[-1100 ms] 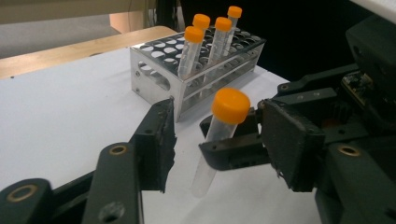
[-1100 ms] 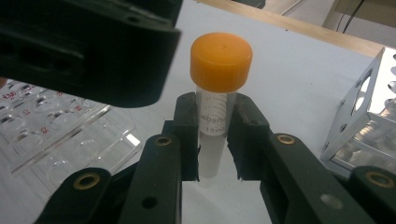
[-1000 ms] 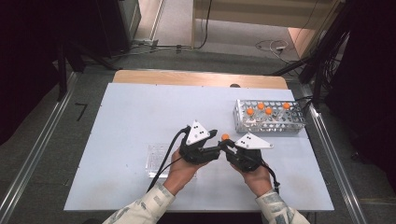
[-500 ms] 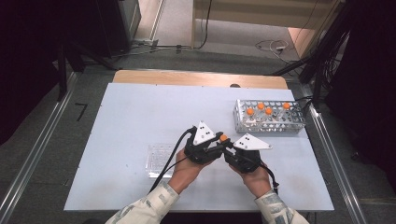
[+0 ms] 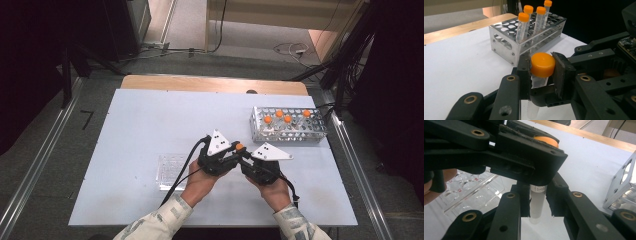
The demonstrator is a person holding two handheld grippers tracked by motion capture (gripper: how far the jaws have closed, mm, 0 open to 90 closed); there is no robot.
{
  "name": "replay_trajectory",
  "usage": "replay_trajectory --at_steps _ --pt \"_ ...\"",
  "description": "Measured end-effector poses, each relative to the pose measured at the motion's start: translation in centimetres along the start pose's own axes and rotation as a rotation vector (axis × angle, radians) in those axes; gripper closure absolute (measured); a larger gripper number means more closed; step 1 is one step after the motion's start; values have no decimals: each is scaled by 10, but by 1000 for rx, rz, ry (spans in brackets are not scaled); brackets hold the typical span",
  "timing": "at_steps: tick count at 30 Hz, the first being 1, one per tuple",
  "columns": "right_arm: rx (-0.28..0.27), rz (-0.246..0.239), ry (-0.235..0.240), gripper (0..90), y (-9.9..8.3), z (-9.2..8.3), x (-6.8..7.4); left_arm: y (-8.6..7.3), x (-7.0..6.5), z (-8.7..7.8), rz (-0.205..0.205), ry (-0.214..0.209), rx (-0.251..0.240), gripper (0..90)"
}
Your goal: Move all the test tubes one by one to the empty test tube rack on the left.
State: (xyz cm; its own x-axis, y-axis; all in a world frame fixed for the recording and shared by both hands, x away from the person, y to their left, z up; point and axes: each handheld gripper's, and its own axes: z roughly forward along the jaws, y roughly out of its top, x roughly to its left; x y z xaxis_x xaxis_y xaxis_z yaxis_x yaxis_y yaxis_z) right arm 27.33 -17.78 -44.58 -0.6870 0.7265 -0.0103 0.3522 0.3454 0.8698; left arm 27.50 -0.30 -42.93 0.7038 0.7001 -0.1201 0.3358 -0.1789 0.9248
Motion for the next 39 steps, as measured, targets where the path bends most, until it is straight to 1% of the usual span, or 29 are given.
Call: replay_trajectory --at_steps 1,3,6,8,12,14,17,18,19,23,27,31,32,39 --pt "-2 0 0 659 0 0 0 0 0 0 0 1 0 690" --pt "-1 7 18 551 0 0 -2 1 2 -1 -2 5 -2 693" --pt "6 18 28 450 0 0 -4 2 4 -3 -18 4 -12 693" --pt "7 28 36 413 0 0 -6 3 5 -4 -27 4 -18 693" --pt "8 33 31 340 -1 -1 -7 4 8 -7 -34 8 -23 693" --pt "11 32 32 320 -1 -2 -9 5 9 -8 -41 10 -29 693" --pt "10 44 32 283 -3 -5 -11 6 10 -10 -49 7 -36 693" --pt "8 39 31 259 -4 -5 -13 6 10 -10 -53 5 -36 693" --pt "12 46 23 244 -4 -6 -14 6 11 -11 -54 3 -38 693" --pt "19 59 12 226 -8 -9 -19 7 12 -15 -56 8 -41 694" --pt "20 71 3 220 -11 -11 -23 9 14 -21 -60 8 -56 693" --pt "22 74 -9 216 -13 -13 -27 11 15 -28 -58 7 -61 693" --pt "22 74 -12 216 -13 -13 -28 12 16 -33 -58 8 -66 693" --pt "36 87 -34 217 -18 -15 -33 17 21 -50 -71 -1 -88 693"
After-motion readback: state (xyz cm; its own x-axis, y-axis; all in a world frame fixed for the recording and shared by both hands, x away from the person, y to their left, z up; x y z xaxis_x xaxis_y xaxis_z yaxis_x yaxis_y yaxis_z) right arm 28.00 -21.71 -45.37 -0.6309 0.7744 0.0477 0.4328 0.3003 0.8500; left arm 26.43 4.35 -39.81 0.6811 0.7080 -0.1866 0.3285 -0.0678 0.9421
